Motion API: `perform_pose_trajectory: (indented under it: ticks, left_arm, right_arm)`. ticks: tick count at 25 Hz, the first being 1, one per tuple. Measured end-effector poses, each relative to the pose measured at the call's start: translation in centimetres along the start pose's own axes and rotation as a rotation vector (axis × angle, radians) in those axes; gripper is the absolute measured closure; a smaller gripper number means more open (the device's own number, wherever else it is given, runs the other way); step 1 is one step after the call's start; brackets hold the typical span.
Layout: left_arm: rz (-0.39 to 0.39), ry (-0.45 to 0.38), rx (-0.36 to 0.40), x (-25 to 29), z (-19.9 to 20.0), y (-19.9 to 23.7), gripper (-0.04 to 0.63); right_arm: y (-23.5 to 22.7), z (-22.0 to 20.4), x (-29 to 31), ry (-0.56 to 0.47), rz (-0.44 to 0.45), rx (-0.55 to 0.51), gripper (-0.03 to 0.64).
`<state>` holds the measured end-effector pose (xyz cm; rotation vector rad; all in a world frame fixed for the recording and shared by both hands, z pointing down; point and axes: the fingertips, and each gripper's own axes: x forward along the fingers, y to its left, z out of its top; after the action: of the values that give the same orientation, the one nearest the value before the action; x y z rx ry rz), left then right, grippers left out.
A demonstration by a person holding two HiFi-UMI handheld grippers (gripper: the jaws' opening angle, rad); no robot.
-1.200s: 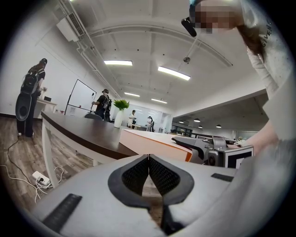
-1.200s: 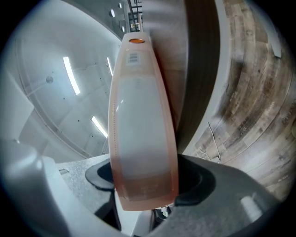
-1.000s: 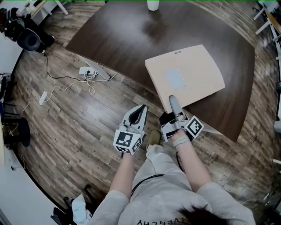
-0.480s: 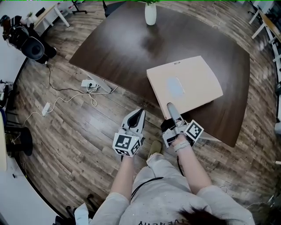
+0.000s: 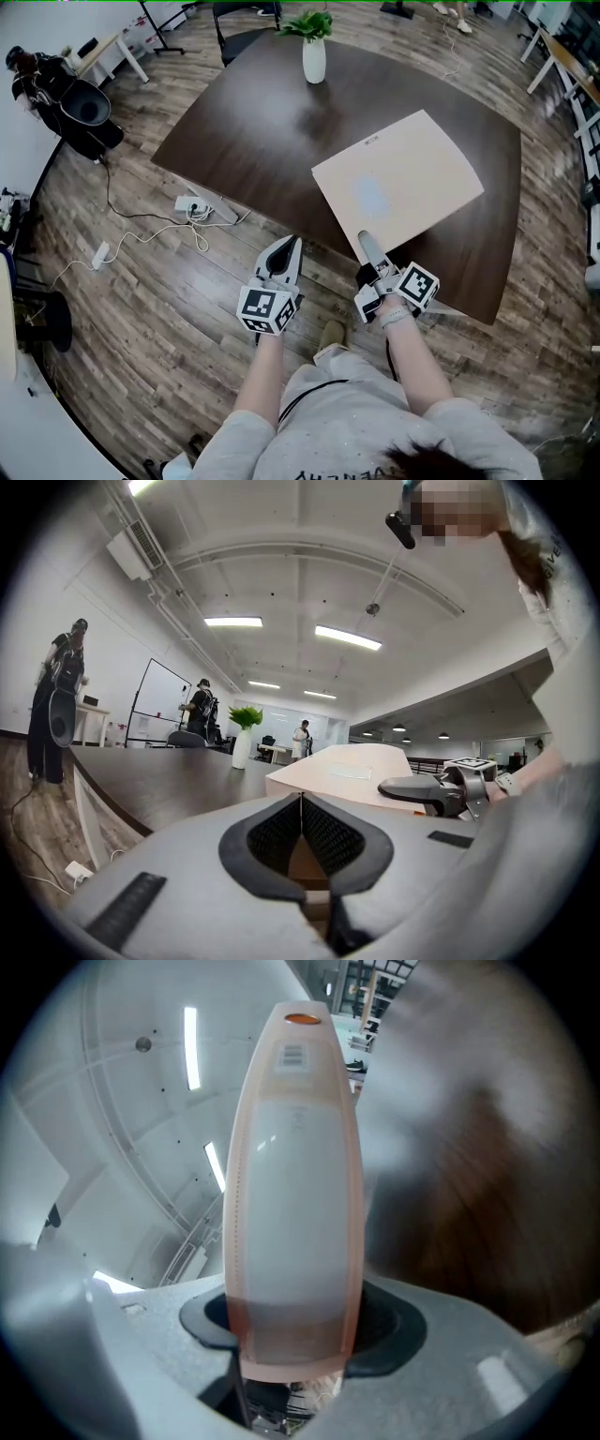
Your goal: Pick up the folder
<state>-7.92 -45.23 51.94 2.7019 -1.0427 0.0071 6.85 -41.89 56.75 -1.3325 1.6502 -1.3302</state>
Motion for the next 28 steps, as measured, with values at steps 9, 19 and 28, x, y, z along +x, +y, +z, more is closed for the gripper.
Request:
perform_pose_trajectory:
  ticks: [9, 19, 28]
  left_arm:
    - [0.008, -0.025, 0.021, 0.7, 3.4, 0.0, 0.595]
    - [0.018, -0.027, 0.018, 0.6, 4.6, 0.5, 0.595]
    - [0.012, -0.042, 0.020, 1.2, 6.1, 0.0, 0.595]
  right_arm:
    - [2.4, 2.8, -1.1, 0.012, 0.024, -0.156, 0.349]
    - [3.3, 4.8, -2.2, 0.008, 0.000, -0.365, 0.350]
    - [4.4, 7.6, -3.5, -0.034, -0.020, -0.555, 0.350]
